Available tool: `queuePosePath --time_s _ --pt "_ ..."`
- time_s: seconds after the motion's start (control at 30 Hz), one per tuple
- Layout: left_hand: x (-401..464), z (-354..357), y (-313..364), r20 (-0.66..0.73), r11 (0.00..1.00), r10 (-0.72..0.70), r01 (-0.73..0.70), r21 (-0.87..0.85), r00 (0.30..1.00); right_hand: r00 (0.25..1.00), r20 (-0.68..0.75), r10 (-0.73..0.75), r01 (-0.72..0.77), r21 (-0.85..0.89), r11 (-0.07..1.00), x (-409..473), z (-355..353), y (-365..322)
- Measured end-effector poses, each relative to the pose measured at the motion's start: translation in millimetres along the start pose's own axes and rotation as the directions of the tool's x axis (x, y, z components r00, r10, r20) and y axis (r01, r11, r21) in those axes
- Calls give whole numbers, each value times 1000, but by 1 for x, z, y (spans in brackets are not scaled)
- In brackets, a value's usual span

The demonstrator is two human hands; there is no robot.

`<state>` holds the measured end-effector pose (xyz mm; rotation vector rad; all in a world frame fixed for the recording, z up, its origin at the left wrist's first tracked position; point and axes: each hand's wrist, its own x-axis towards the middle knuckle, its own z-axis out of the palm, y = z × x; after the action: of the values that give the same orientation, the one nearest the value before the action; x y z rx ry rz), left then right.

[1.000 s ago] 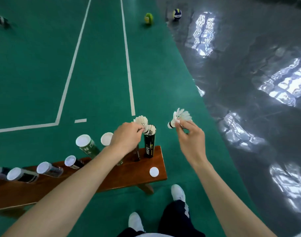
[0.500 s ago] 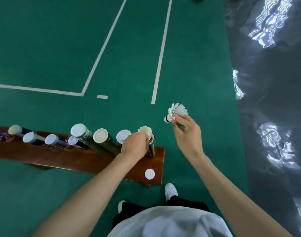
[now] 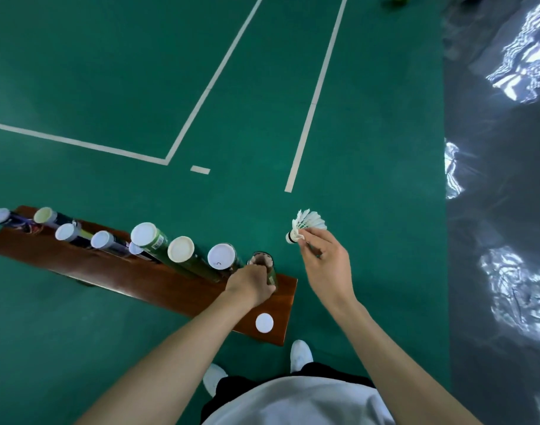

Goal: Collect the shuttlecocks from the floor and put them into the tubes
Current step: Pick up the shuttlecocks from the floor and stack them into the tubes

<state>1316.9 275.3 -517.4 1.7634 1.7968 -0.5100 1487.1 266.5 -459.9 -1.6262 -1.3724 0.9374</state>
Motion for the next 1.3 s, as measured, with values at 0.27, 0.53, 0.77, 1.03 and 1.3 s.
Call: queuePosePath --time_s 0.27,0.53,0.77,1.03,1.3 --pt "-6 -6 3 -50 999 0 -2 -47 999 995 77 -62 66 -49 997 -1 3 5" --pt "-51 -39 -27 -330 976 -52 -22 -217 943 888 307 -342 409 -187 893 3 31 9" --pt "-80 -36 -61 -403 922 -229 65 -382 886 785 608 -119 457 -439 774 14 71 36" --pt "-95 -29 -69 -424 891 -270 57 -451 864 730 659 180 497 -693 523 17 99 50" --pt "-103 -28 -69 -431 885 -281 58 -461 858 726 657 203 498 -707 502 21 105 45"
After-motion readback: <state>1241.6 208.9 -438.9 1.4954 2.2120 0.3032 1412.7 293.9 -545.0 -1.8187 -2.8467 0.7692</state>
